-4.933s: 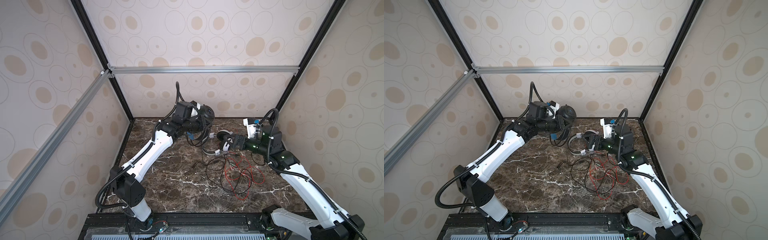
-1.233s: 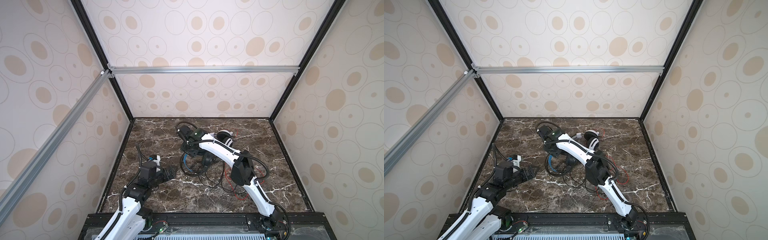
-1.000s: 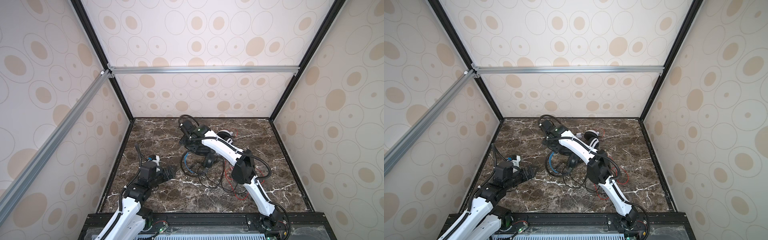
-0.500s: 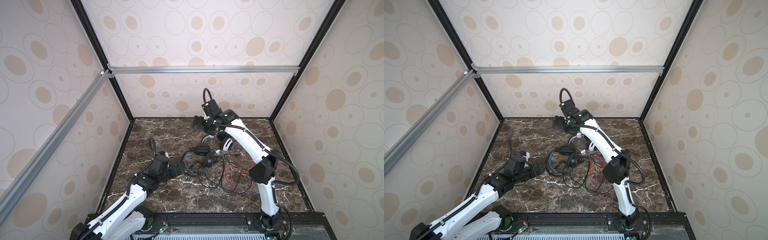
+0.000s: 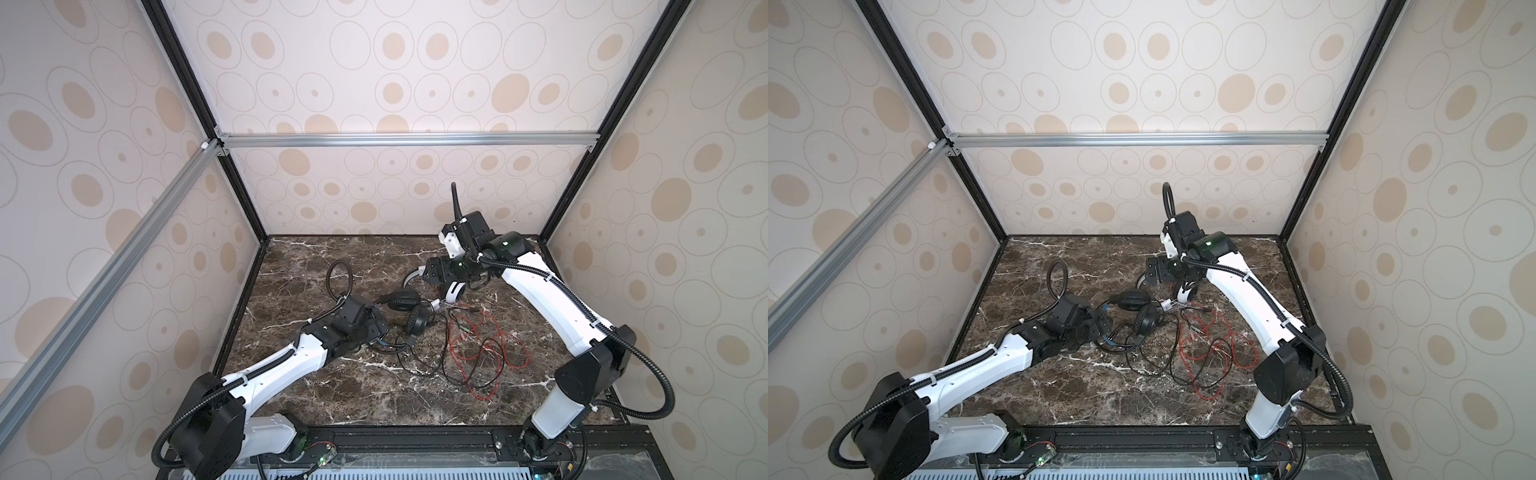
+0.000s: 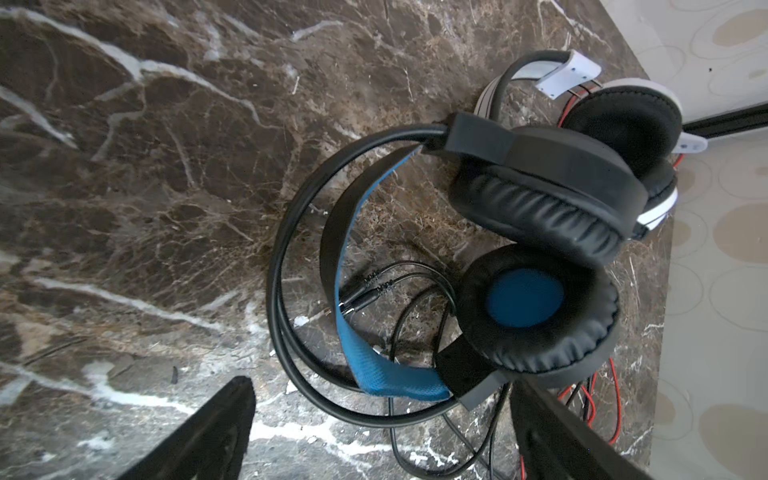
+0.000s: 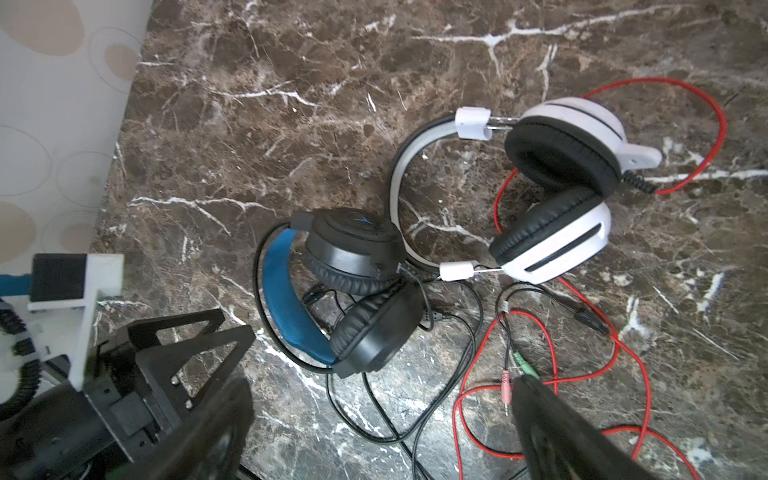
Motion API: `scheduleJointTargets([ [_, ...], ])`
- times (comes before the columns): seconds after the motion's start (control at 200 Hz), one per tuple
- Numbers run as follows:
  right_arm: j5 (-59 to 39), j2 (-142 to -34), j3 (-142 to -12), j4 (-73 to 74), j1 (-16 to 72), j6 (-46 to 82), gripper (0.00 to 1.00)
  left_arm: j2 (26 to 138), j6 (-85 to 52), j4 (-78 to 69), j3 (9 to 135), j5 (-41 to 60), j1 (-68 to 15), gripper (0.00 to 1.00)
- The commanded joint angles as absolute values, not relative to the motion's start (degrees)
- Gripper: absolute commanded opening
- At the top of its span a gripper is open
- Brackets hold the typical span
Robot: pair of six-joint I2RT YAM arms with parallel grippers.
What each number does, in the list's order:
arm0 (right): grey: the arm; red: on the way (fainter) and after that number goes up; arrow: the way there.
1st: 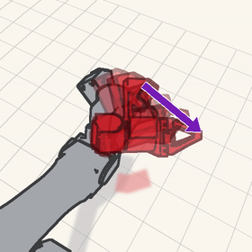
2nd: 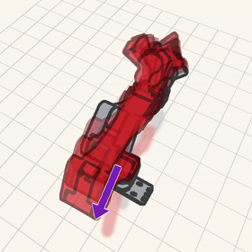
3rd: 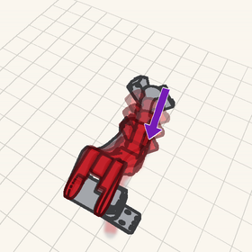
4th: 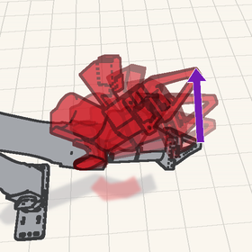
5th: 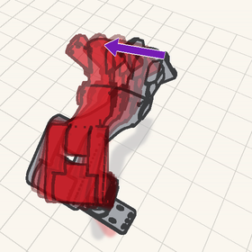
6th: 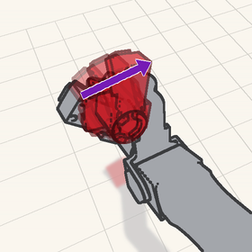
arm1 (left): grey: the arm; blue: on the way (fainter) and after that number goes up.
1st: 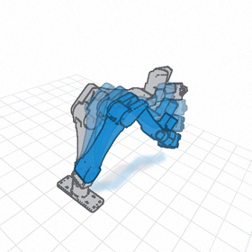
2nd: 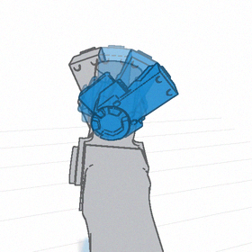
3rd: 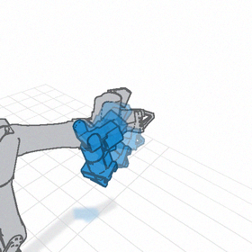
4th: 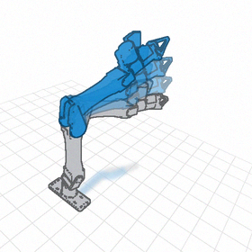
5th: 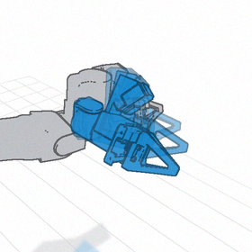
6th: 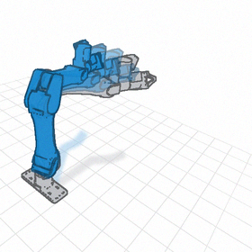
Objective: Wrap the headphones
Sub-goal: 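Open and withdraw the right gripper while the left gripper reaches to the black headband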
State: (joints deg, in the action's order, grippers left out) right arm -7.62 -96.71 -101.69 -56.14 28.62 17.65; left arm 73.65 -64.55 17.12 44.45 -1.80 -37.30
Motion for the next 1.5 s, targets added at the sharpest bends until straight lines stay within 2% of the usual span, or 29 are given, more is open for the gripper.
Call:
scheduleJointTargets([
  [0.0,-8.53,-94.2,-101.91,-54.75,28.03,15.0,1.0,76.71,-67.15,15.68,44.69,-3.17,-36.53,0.89],
  [0.465,-6.86,-90.98,-99.78,-54.47,26.49,14.45,1.0,91.87,-70.08,13.87,48.54,-2.29,-36.34,0.63],
  [0.725,-7.2,-89.59,-98.87,-54.86,25.28,13.78,1.0,94.42,-72.06,13.87,48.89,-4.33,-36.35,0.48],
  [0.82,-7.2,-88.64,-97.59,-54.43,24.98,13.74,1.0,95.56,-71.43,14.89,49.89,-4.84,-36.32,0.4],
  [0.94,-7.21,-88.23,-97.03,-54.22,24.62,13.69,1.0,96.75,-70.42,15.58,50.27,-5.01,-36.05,0.2],
  [1.105,-7.37,-87.15,-96.41,-54.09,24.12,13.23,1.0,96.01,-67.14,18.68,52.46,-7.76,-35.08,0.0],
  [1.275,-9.67,-82.65,-91.77,-51.23,24.03,11.31,1.0,91.96,-58.29,22.45,57.22,-12.57,-33.67,0.0],
  [1.496,-16.81,-74.72,-83.43,-41.84,24.07,10.48,1.0,87.57,-36.14,32.86,71.52,-14.79,-31.88,0.0],
])
